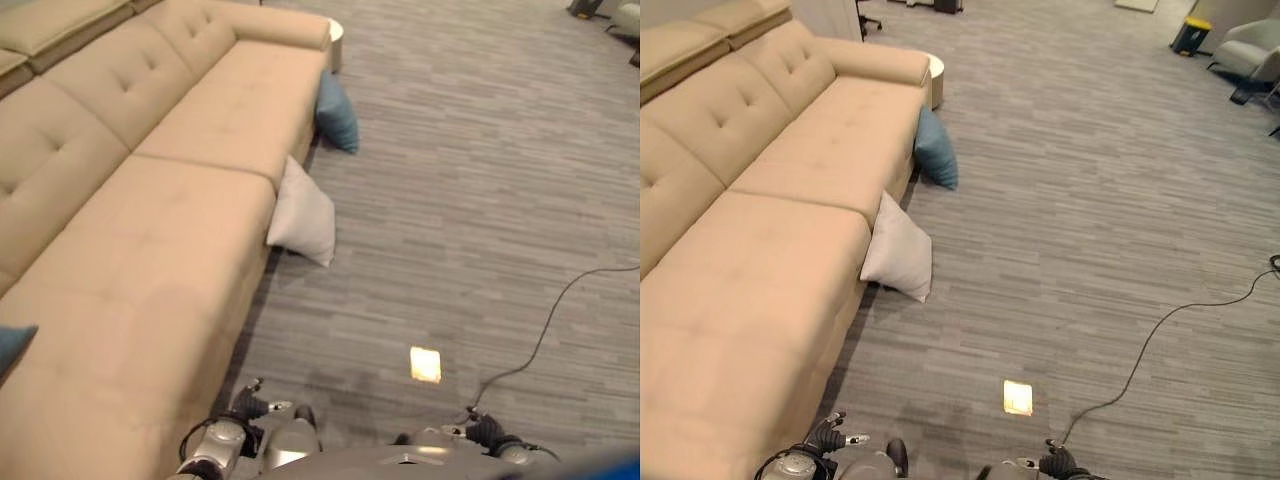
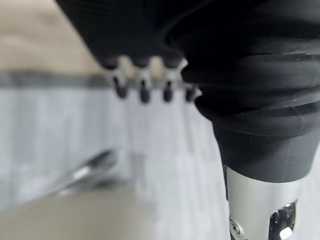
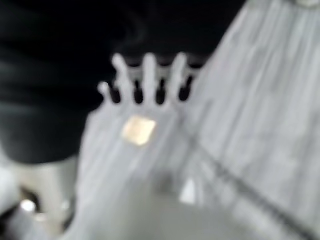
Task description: Pick up all the scattered cushions and arrange them neatly on the sofa.
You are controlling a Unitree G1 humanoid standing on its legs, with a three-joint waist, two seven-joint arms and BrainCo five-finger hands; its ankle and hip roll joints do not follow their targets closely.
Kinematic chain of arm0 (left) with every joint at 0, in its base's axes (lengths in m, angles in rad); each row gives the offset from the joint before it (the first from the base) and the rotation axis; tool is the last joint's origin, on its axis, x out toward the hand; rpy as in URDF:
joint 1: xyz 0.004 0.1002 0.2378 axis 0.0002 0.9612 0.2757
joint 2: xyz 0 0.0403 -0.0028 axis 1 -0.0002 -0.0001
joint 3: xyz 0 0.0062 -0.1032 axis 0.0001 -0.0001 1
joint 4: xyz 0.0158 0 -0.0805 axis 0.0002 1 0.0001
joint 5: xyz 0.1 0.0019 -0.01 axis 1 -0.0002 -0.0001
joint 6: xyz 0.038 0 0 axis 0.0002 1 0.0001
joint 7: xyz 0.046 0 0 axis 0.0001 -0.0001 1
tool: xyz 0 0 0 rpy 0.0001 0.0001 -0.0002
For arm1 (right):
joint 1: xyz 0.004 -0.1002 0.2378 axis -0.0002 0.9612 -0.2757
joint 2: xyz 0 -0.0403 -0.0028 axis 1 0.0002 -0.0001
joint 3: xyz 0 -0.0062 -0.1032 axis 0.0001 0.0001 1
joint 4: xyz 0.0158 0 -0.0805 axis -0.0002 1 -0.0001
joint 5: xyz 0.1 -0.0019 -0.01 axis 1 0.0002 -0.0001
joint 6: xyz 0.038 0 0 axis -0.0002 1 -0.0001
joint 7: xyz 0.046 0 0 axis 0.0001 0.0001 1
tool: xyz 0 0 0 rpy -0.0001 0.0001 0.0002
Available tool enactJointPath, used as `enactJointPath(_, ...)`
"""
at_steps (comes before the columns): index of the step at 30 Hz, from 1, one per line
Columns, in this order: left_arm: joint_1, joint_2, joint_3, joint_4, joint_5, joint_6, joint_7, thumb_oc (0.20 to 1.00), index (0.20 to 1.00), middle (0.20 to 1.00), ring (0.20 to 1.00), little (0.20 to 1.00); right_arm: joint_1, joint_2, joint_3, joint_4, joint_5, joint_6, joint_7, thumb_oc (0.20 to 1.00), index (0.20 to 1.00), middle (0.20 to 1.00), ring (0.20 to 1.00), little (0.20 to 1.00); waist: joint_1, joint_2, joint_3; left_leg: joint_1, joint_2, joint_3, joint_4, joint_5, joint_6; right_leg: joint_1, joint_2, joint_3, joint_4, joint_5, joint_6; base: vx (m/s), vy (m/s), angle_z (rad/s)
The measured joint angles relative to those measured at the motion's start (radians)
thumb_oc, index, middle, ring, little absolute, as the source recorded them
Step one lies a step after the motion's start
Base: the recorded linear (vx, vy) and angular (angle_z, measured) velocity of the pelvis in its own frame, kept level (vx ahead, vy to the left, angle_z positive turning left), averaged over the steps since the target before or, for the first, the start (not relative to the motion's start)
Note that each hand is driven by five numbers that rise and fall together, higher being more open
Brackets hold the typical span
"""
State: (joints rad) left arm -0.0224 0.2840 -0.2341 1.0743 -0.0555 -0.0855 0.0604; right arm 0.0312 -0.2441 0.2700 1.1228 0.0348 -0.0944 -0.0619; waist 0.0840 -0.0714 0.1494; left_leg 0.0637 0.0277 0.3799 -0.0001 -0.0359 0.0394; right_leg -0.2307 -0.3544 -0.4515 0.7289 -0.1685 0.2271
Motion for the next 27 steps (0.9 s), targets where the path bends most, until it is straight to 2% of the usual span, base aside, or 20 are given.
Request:
enactJointPath(1,-0.004,-0.004,-0.001,0.0,-0.001,0.0,0.007,1.0,1.0,1.0,1.0,1.0,-0.007,0.0,-0.004,0.005,-0.001,0.001,0.0,1.0,1.0,1.0,1.0,1.0,0.002,-0.007,0.002,0.026,-0.017,0.0,-0.005,0.001,0.013,-0.004,-0.014,-0.032,-0.03,0.01,-0.016,0.24,-0.056,0.13)
enactJointPath(2,-0.003,-0.001,0.001,0.0,-0.003,0.001,0.013,1.0,1.0,1.0,1.0,1.0,-0.016,0.001,-0.003,0.007,-0.001,0.001,0.0,1.0,1.0,1.0,1.0,1.0,0.0,-0.005,0.003,0.05,-0.023,0.0,-0.009,-0.006,0.011,0.0,-0.016,-0.056,-0.087,0.023,-0.035,0.37,-0.185,0.1)
enactJointPath(3,-0.005,-0.003,0.004,0.0,-0.009,0.001,0.013,1.0,1.0,1.0,1.0,1.0,-0.015,-0.007,0.011,0.001,-0.002,-0.001,0.001,1.0,1.0,1.0,1.0,1.0,-0.006,0.003,-0.001,0.069,-0.023,-0.001,-0.024,-0.022,-0.002,0.005,-0.004,-0.074,-0.137,0.034,-0.037,0.27,-0.238,0.09)
enactJointPath(4,0.003,-0.017,0.004,0.005,-0.012,0.001,0.013,1.0,1.0,1.0,1.0,1.0,-0.032,-0.011,0.008,-0.002,-0.002,-0.002,0.002,1.0,1.0,1.0,1.0,1.0,-0.005,0.009,0.0,0.089,-0.031,0.003,-0.031,-0.03,-0.01,0.011,0.012,-0.081,-0.265,0.059,-0.064,0.35,-0.278,0.01)
enactJointPath(6,0.003,-0.028,0.003,0.012,-0.011,0.004,0.013,1.0,1.0,1.0,1.0,1.0,-0.051,-0.012,-0.009,-0.006,-0.001,-0.001,0.003,1.0,1.0,1.0,1.0,1.0,-0.011,0.026,0.002,0.094,-0.025,-0.008,-0.028,-0.046,-0.028,-0.015,0.038,-0.025,-0.406,0.107,-0.057,0.36,-0.217,0.06)
enactJointPath(9,0.005,-0.049,0.003,0.011,-0.008,0.003,0.012,1.0,1.0,1.0,1.0,1.0,-0.066,-0.01,-0.024,0.002,-0.002,0.005,0.006,1.0,1.0,1.0,1.0,1.0,-0.033,0.043,0.009,0.147,-0.02,-0.033,-0.033,-0.072,-0.057,-0.007,0.029,0.05,-0.616,0.22,-0.044,0.29,-0.176,0.25)
enactJointPath(11,0.018,-0.048,0.003,0.01,-0.004,0.003,0.012,1.0,1.0,1.0,1.0,1.0,-0.046,-0.006,-0.023,0.003,-0.002,0.006,0.01,1.0,1.0,1.0,1.0,1.0,-0.035,0.031,0.0,0.183,-0.02,-0.039,-0.03,-0.089,-0.078,0.009,0.022,0.039,-0.627,0.233,-0.046,0.36,-0.279,0.2)
enactJointPath(12,0.027,-0.073,0.009,0.024,0.001,0.004,0.014,1.0,1.0,1.0,1.0,1.0,-0.034,-0.024,-0.025,0.014,-0.008,0.01,0.011,1.0,1.0,1.0,1.0,1.0,-0.035,0.064,-0.005,0.213,0.023,-0.051,-0.029,-0.128,-0.107,0.028,0.046,0.011,-0.591,0.246,-0.125,0.14,-0.199,0.35)
enactJointPath(13,0.034,-0.089,0.005,0.034,0.002,0.003,0.01,1.0,1.0,1.0,1.0,1.0,-0.019,-0.039,-0.026,0.014,-0.014,0.024,0.012,1.0,1.0,1.0,1.0,1.0,-0.036,0.092,-0.021,0.207,0.061,-0.064,0.02,-0.127,-0.118,0.049,0.072,-0.016,-0.561,0.198,-0.139,0.23,-0.379,0.3)
enactJointPath(14,0.041,-0.1,0.002,0.039,0.005,0.001,0.01,1.0,1.0,1.0,1.0,1.0,-0.019,-0.047,-0.033,0.014,-0.02,0.025,0.011,1.0,1.0,1.0,1.0,1.0,-0.026,0.087,-0.028,0.189,0.099,-0.072,0.105,-0.075,-0.124,0.096,0.098,-0.017,-0.573,0.178,-0.167,0.3,-0.521,0.2)
enactJointPath(15,0.04,-0.094,0.006,0.045,0.004,-0.002,0.012,1.0,1.0,1.0,1.0,1.0,-0.019,-0.048,-0.037,0.013,-0.02,0.024,0.011,1.0,1.0,1.0,1.0,1.0,-0.023,0.081,-0.039,0.174,0.117,-0.096,0.141,-0.04,-0.146,0.116,0.109,-0.028,-0.586,0.16,-0.165,0.2,-0.409,0.24)
enactJointPath(17,0.021,-0.077,0.007,0.061,0.003,-0.005,0.011,1.0,1.0,1.0,1.0,1.0,-0.016,-0.044,-0.043,0.013,-0.019,0.022,0.01,1.0,1.0,1.0,1.0,1.0,-0.02,0.043,-0.049,0.054,0.172,-0.148,0.394,0.039,-0.236,0.18,0.137,-0.08,-0.652,0.146,-0.193,0.12,-0.234,0.3)
enactJointPath(18,0.024,-0.069,0.017,0.049,0.003,-0.008,0.011,1.0,1.0,1.0,1.0,1.0,-0.022,-0.048,-0.039,0.009,-0.019,0.02,0.009,1.0,1.0,1.0,1.0,1.0,-0.007,0.032,-0.051,0.013,0.183,-0.156,0.473,0.055,-0.242,0.201,0.154,-0.076,-0.67,0.142,-0.238,0.25,-0.331,-0.06)
enactJointPath(19,0.033,-0.07,0.031,0.049,0.001,-0.009,0.011,1.0,1.0,1.0,1.0,1.0,-0.036,-0.06,-0.034,0.003,-0.017,0.017,0.007,1.0,1.0,1.0,1.0,1.0,-0.004,0.038,-0.054,-0.023,0.194,-0.179,0.552,0.078,-0.236,0.235,0.196,-0.063,-0.699,0.129,-0.294,0.24,-0.253,-0.21)
enactJointPath(20,0.033,-0.068,0.035,0.048,-0.001,-0.008,0.011,1.0,1.0,1.0,1.0,1.0,-0.046,-0.062,-0.032,0.003,-0.016,0.013,0.003,1.0,1.0,1.0,1.0,1.0,0.003,0.034,-0.055,-0.05,0.195,-0.181,0.591,0.039,-0.247,0.258,0.213,-0.058,-0.732,0.125,-0.306,0.27,-0.182,-0.19)
enactJointPath(22,0.025,-0.054,0.036,0.045,-0.002,-0.01,0.012,1.0,1.0,1.0,1.0,1.0,-0.045,-0.056,-0.028,0.011,-0.015,0.012,-0.003,1.0,1.0,1.0,1.0,1.0,0.023,-0.003,-0.048,-0.085,0.141,-0.157,0.486,-0.026,-0.224,0.284,0.215,-0.055,-0.794,0.135,-0.301,0.2,-0.047,-0.14)
enactJointPath(23,0.013,-0.051,0.036,0.042,-0.003,-0.009,0.012,1.0,1.0,1.0,1.0,1.0,-0.053,-0.059,-0.017,0.011,-0.015,0.012,-0.003,1.0,1.0,1.0,1.0,1.0,0.036,-0.012,-0.033,-0.091,0.108,-0.11,0.279,-0.023,-0.202,0.293,0.227,-0.053,-0.82,0.149,-0.303,0.29,-0.043,-0.15)
enactJointPath(24,0.014,-0.052,0.035,0.041,-0.003,-0.009,0.012,1.0,1.0,1.0,1.0,1.0,-0.058,-0.056,-0.017,0.012,-0.015,0.011,-0.004,1.0,1.0,1.0,1.0,1.0,0.04,-0.004,-0.025,-0.108,0.098,-0.113,0.184,-0.012,-0.197,0.302,0.241,-0.038,-0.827,0.142,-0.302,0.4,-0.064,-0.29)
enactJointPath(26,0.016,-0.056,0.037,0.05,-0.006,-0.008,0.014,1.0,1.0,1.0,1.0,1.0,-0.072,-0.043,-0.012,0.037,-0.016,0.012,-0.008,1.0,1.0,1.0,1.0,1.0,0.058,-0.001,-0.011,-0.116,0.074,-0.131,-0.034,0.048,-0.207,0.315,0.257,-0.02,-0.827,0.122,-0.283,0.32,-0.063,-0.35)
enactJointPath(27,0.009,-0.064,0.037,0.049,-0.011,-0.008,0.013,1.0,1.0,1.0,1.0,1.0,-0.078,-0.042,-0.011,0.043,-0.017,0.01,-0.009,1.0,1.0,1.0,1.0,1.0,0.075,0.025,0.016,-0.15,0.094,-0.147,-0.094,0.127,-0.207,0.336,0.284,-0.014,-0.827,0.104,-0.28,0.33,-0.072,-0.46)
